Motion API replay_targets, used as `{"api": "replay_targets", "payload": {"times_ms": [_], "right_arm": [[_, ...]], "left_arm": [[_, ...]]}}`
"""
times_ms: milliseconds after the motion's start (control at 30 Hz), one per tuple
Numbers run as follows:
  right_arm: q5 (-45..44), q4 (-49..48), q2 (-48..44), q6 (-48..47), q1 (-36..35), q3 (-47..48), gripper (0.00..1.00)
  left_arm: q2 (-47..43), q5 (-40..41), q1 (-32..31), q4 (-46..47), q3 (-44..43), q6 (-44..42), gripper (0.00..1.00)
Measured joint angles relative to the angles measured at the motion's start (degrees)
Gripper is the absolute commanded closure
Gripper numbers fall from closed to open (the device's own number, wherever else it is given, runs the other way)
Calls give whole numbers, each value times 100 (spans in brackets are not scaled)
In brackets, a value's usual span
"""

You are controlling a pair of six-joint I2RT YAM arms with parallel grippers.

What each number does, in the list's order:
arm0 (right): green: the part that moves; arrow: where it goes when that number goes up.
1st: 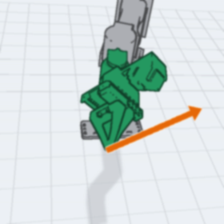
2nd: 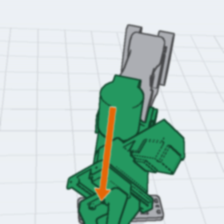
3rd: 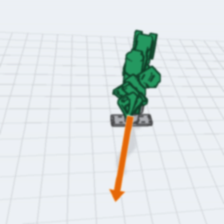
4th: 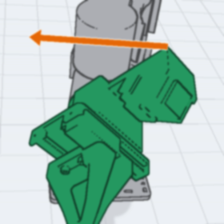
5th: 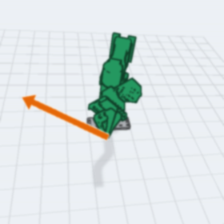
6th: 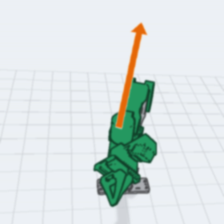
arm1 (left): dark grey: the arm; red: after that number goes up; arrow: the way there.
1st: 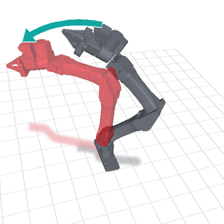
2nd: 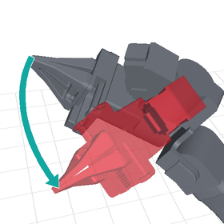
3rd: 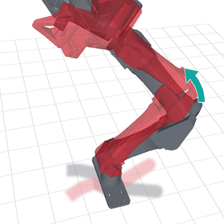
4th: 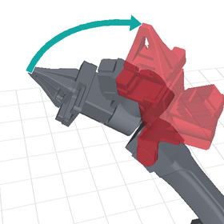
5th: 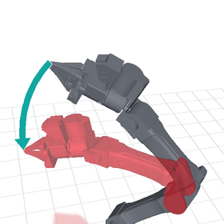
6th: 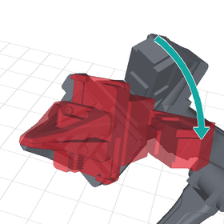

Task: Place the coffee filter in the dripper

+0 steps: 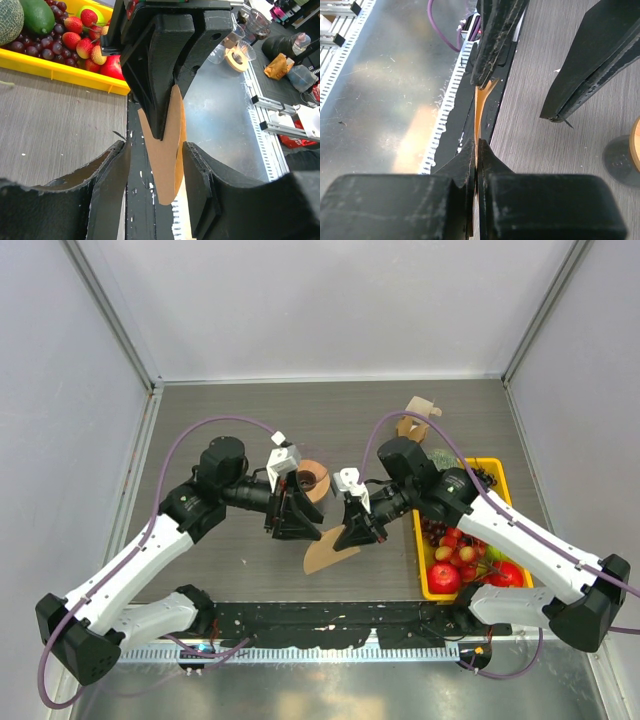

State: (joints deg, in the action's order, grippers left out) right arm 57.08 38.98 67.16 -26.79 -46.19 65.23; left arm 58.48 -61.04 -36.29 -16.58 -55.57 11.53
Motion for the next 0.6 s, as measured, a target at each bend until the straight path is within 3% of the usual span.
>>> {"api": "replay_targets", "payload": {"times_ms": [333,600], "right_arm": [[-22,0,39,22,-9,15,95],[-72,4,35,13,-9,15,95]], "left_arm": [[0,55,-13,-70,116,-98,58],[-13,42,-13,-136,227,-199,43]]}}
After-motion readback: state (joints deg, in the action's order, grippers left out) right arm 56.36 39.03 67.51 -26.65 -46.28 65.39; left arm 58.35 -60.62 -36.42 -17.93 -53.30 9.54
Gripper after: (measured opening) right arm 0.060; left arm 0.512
